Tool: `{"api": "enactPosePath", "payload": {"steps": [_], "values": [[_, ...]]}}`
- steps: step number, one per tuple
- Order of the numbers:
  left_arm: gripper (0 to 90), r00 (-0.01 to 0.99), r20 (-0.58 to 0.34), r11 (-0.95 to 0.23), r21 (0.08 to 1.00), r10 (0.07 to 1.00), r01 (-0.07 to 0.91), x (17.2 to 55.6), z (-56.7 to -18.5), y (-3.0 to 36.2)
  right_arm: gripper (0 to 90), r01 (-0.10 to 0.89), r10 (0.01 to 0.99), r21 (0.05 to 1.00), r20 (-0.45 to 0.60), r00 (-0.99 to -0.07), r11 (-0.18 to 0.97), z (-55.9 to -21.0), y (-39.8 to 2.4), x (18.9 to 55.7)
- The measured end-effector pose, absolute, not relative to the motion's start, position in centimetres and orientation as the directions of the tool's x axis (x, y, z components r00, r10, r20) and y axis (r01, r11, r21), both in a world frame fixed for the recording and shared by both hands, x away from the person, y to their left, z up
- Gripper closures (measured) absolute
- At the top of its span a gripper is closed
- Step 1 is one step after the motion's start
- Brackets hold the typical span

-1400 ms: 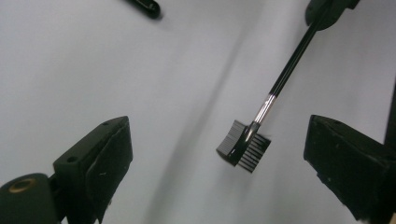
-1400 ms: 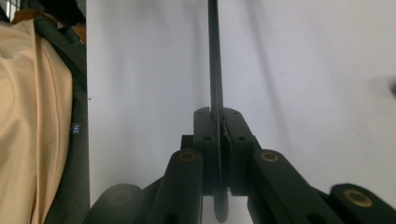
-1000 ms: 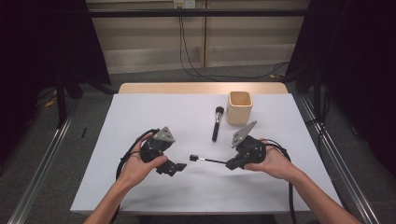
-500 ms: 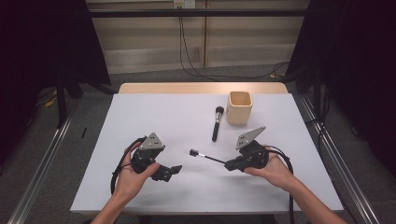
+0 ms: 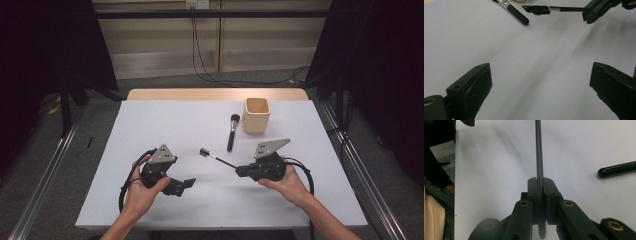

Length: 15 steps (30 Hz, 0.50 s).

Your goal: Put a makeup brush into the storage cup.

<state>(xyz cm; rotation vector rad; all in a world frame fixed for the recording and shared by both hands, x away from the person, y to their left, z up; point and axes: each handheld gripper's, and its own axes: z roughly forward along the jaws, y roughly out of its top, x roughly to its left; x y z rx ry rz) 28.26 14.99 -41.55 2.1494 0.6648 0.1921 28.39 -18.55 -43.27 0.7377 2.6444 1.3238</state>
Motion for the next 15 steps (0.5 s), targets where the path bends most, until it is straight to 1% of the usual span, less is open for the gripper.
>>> {"api": "enactPosePath", "payload": {"steps": [3, 7, 10, 12, 15], "values": [[4.3, 0.846, -0.097, -0.484, 0.783, 0.525, 0.39, 28.27, -41.57, 14.96, 85.6, 0.372, 0.461, 0.789, 0.129, -0.878, 0.489, -43.46, -18.45, 28.31], [4.3, 0.843, -0.09, -0.473, 0.794, 0.53, 0.382, 28.22, -41.59, 14.87, 85.6, 0.373, 0.476, 0.823, 0.145, -0.868, 0.429, -43.56, -18.57, 28.27], [4.3, 0.844, -0.084, -0.47, 0.799, 0.53, 0.375, 28.14, -41.76, 14.73, 85.6, 0.363, 0.48, 0.836, 0.14, -0.866, 0.412, -43.61, -18.7, 28.14], [4.7, 0.852, -0.101, -0.471, 0.797, 0.513, 0.378, 28.02, -42.05, 14.66, 85.6, 0.355, 0.484, 0.848, 0.137, -0.864, 0.394, -43.53, -18.81, 28.01], [4.7, 0.848, -0.093, -0.463, 0.804, 0.521, 0.373, 27.93, -42.23, 14.5, 85.6, 0.352, 0.498, 0.865, 0.142, -0.856, 0.357, -43.5, -18.97, 27.97]]}}
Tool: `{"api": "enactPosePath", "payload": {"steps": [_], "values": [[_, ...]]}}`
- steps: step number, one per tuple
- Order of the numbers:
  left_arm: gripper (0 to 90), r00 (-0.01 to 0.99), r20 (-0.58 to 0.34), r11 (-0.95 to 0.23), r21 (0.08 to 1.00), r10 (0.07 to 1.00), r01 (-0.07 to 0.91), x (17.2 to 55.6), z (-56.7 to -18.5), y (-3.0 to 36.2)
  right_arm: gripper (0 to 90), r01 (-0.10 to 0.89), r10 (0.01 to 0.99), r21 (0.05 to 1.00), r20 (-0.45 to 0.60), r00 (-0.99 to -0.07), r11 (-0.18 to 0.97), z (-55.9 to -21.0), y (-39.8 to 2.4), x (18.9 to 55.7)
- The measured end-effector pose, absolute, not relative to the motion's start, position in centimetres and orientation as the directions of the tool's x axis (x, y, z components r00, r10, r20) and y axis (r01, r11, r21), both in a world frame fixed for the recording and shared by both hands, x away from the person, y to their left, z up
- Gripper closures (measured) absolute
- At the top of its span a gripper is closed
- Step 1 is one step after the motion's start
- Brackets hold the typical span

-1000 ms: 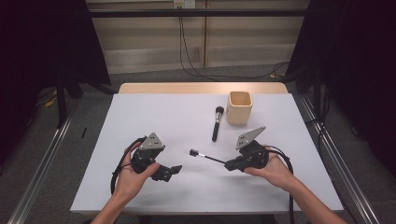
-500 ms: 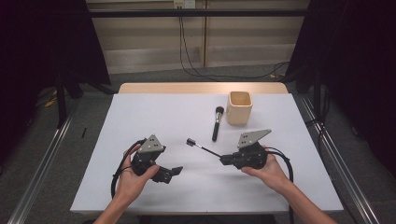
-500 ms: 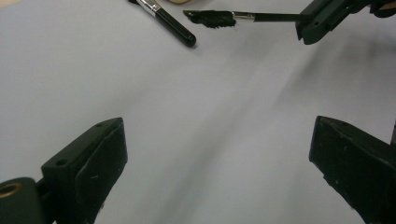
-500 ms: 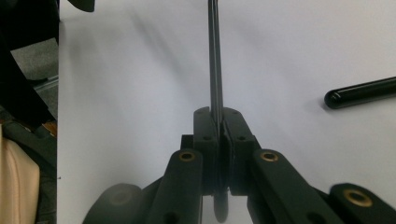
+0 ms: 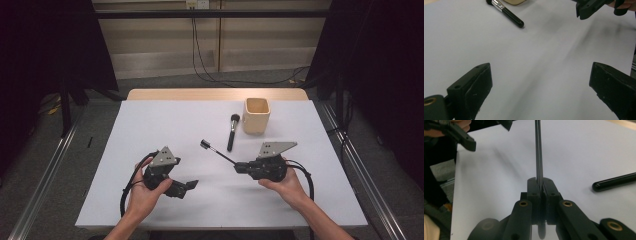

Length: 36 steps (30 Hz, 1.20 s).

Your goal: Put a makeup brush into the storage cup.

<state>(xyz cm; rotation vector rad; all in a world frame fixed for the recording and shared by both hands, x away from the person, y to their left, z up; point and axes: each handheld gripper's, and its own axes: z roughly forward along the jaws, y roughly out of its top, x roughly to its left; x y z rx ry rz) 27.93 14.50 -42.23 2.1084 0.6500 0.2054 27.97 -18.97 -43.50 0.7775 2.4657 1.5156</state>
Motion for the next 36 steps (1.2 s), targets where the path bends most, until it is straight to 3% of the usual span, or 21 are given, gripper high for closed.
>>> {"api": "enactPosePath", "payload": {"steps": [9, 24, 36], "values": [[3.7, 0.848, -0.075, -0.41, 0.851, 0.524, 0.328, 27.7, -42.1, 14.4, 85.6, 0.31, 0.511, 0.903, 0.125, -0.851, 0.296, -43.4, -18.6, 27.8], [5.5, 0.861, -0.149, -0.205, 0.938, 0.487, 0.278, 27.8, -42.2, 13.1, 85.6, 0.267, 0.469, 0.933, 0.129, -0.874, 0.242, -42.8, -18.4, 27.4], [4.6, 0.886, -0.158, -0.172, 0.952, 0.437, 0.254, 28.2, -41.6, 10.6, 85.6, 0.26, 0.458, 0.935, 0.125, -0.88, 0.243, -42.8, -18.3, 27.4]]}}
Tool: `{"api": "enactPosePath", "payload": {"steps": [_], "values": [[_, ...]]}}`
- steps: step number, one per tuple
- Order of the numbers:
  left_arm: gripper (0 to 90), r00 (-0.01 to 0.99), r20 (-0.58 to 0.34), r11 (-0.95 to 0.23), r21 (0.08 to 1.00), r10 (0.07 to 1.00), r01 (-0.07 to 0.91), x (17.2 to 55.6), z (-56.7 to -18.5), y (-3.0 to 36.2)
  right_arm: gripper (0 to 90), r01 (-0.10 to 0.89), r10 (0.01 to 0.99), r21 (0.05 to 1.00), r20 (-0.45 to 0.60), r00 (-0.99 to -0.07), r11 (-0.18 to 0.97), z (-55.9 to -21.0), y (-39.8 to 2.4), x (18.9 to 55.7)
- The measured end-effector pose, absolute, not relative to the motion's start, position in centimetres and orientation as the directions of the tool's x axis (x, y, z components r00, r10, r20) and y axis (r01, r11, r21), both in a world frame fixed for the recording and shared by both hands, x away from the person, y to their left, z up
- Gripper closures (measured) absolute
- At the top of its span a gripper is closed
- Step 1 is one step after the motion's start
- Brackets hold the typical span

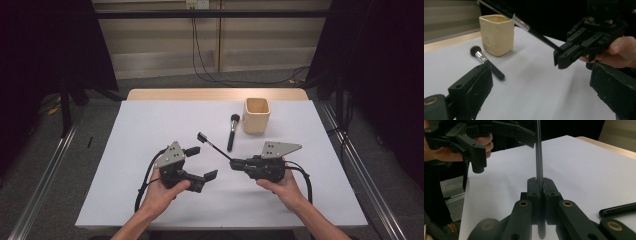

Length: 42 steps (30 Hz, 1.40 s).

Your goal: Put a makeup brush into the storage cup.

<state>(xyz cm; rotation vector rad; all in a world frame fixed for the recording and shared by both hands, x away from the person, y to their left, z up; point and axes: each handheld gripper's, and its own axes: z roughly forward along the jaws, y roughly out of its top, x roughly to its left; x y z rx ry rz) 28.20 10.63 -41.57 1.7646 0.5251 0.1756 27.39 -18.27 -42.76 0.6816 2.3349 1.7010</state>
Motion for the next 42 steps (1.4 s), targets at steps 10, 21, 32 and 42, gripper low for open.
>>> {"api": "enactPosePath", "payload": {"steps": [10, 21, 32, 42], "values": [[22.1, 0.877, -0.175, -0.167, 0.947, 0.448, 0.274, 28.6, -41.4, 9.1, 85.6, 0.266, 0.447, 0.932, 0.134, -0.885, 0.248, -43.0, -18.1, 27.5], [54.4, 0.868, -0.216, -0.101, 0.952, 0.447, 0.289, 29.2, -41.0, 9.2, 85.6, 0.267, 0.45, 0.929, 0.131, -0.883, 0.255, -43.1, -18.2, 27.5], [65.5, 0.851, -0.298, -0.048, 0.935, 0.433, 0.352, 29.8, -41.1, 9.6, 85.6, 0.271, 0.444, 0.927, 0.134, -0.886, 0.26, -43.3, -18.0, 27.4], [73.1, 0.851, -0.348, -0.008, 0.924, 0.393, 0.382, 30.0, -40.7, 10.1, 85.6, 0.258, 0.422, 0.925, 0.123, -0.898, 0.279, -43.5, -17.8, 27.4]]}}
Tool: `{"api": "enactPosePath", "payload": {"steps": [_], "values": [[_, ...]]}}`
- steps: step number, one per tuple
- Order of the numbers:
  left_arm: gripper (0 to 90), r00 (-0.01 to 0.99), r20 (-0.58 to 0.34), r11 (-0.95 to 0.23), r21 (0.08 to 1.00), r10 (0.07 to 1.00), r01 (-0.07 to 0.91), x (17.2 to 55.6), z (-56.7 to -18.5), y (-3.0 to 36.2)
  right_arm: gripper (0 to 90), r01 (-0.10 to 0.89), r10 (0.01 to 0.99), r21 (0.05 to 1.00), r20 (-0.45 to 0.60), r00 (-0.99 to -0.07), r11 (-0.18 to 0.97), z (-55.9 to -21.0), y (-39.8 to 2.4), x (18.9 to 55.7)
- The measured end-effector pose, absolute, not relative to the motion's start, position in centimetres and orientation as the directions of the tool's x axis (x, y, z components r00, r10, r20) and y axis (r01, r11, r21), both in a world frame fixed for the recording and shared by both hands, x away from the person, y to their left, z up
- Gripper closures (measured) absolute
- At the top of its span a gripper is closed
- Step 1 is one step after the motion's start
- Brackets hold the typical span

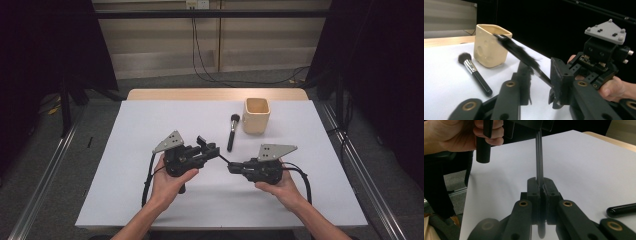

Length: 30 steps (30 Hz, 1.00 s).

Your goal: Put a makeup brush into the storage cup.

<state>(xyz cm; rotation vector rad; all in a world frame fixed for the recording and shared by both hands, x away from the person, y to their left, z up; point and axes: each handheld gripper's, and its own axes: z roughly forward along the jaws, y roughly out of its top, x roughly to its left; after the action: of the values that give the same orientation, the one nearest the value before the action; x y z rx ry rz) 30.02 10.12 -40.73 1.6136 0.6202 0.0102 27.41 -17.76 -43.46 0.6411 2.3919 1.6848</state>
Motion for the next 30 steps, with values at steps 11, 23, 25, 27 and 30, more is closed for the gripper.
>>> {"api": "enactPosePath", "payload": {"steps": [11, 23, 25, 27, 30], "values": [[81.8, 0.864, -0.371, 0.002, 0.919, 0.34, 0.394, 29.9, -40.4, 9.8, 84.2, 0.264, 0.425, 0.921, 0.124, -0.896, 0.287, -43.7, -17.5, 27.6], [85.3, 0.877, -0.365, -0.008, 0.922, 0.313, 0.387, 29.6, -39.9, 9.5, 80.3, 0.267, 0.443, 0.923, 0.123, -0.888, 0.277, -43.7, -17.6, 27.6], [85.4, 0.879, -0.355, -0.011, 0.926, 0.318, 0.378, 29.5, -39.8, 9.5, 77.3, 0.266, 0.444, 0.924, 0.123, -0.887, 0.276, -43.7, -17.6, 27.6], [85.5, 0.882, -0.344, -0.01, 0.931, 0.322, 0.366, 29.4, -39.7, 9.5, 76.1, 0.267, 0.445, 0.923, 0.123, -0.887, 0.276, -43.7, -17.5, 27.5], [85.6, 0.886, -0.334, -0.017, 0.933, 0.322, 0.358, 29.3, -39.6, 9.4, 72.4, 0.267, 0.446, 0.925, 0.125, -0.886, 0.272, -43.7, -17.5, 27.6]]}}
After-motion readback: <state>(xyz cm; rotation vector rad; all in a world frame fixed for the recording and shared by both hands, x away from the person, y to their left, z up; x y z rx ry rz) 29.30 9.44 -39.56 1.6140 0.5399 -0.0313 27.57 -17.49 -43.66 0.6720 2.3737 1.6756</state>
